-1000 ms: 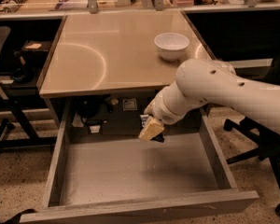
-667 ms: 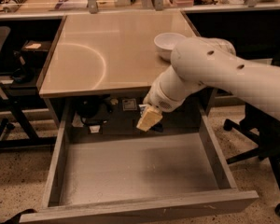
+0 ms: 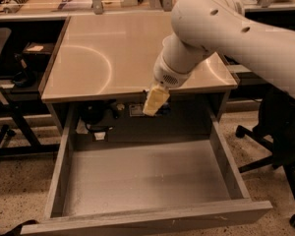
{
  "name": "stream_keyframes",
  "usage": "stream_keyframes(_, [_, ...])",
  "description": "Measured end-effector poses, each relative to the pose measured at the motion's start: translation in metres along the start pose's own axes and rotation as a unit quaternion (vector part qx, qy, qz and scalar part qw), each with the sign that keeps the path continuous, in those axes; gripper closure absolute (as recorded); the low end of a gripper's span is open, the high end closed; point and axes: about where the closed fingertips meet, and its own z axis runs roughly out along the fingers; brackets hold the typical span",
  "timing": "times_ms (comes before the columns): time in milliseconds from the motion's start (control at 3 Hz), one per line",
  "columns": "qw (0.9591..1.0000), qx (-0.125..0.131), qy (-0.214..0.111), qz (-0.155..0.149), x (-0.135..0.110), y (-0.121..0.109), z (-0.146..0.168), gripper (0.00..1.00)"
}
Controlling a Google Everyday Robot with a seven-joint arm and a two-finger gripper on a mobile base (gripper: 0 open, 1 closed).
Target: Pick rxbar blueberry from top drawer and place on counter
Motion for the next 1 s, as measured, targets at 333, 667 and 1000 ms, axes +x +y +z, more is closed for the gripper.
stream_keyframes(333, [1.0000,0.001,0.005,-0.001,-0.004,-0.028,-0.009,1.00])
stream_keyframes(667, [0.9999,-0.003,0.012,-0.005,-0.001,-0.066,-0.004,1.00])
stream_keyframes(1000, [0.9998,-0.013,0.012,-0.012,0.004,-0.097,0.011,1.00])
